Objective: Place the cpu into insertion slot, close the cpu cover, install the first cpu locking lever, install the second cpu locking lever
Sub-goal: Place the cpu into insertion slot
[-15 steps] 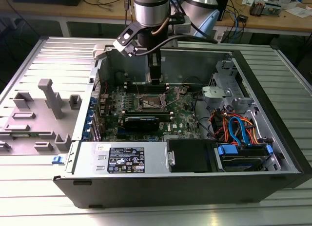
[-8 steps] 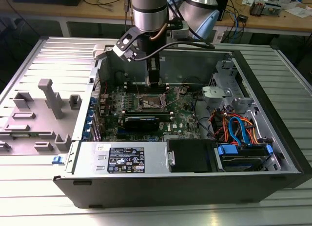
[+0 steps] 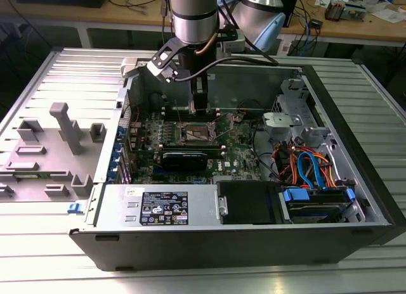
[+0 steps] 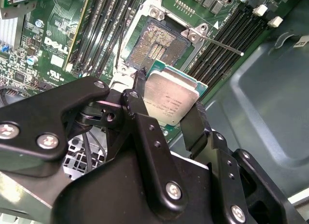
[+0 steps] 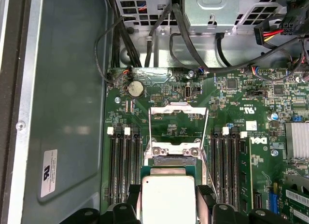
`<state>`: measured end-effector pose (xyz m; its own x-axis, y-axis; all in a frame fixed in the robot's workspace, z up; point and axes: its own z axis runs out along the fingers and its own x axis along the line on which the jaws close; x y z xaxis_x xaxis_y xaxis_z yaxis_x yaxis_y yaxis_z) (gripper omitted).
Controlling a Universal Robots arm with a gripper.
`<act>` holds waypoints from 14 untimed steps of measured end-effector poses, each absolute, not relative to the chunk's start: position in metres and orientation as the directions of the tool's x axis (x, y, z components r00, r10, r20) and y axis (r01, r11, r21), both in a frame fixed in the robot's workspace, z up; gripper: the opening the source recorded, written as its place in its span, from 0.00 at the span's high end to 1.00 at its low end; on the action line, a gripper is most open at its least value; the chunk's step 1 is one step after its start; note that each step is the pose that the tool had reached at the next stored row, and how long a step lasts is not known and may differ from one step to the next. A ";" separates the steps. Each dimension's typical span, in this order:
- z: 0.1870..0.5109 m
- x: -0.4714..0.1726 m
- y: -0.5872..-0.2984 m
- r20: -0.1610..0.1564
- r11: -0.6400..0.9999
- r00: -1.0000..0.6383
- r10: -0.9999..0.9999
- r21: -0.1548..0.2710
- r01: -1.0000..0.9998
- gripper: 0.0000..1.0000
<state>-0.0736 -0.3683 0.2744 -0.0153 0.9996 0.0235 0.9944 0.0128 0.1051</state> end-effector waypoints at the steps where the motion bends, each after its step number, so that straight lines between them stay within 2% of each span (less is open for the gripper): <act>1: 0.274 -0.074 -0.368 0.023 0.013 -0.015 1.000 0.105 0.994 0.46; 14: 0.264 -0.074 -0.369 0.023 0.013 -0.016 1.000 0.115 0.993 0.46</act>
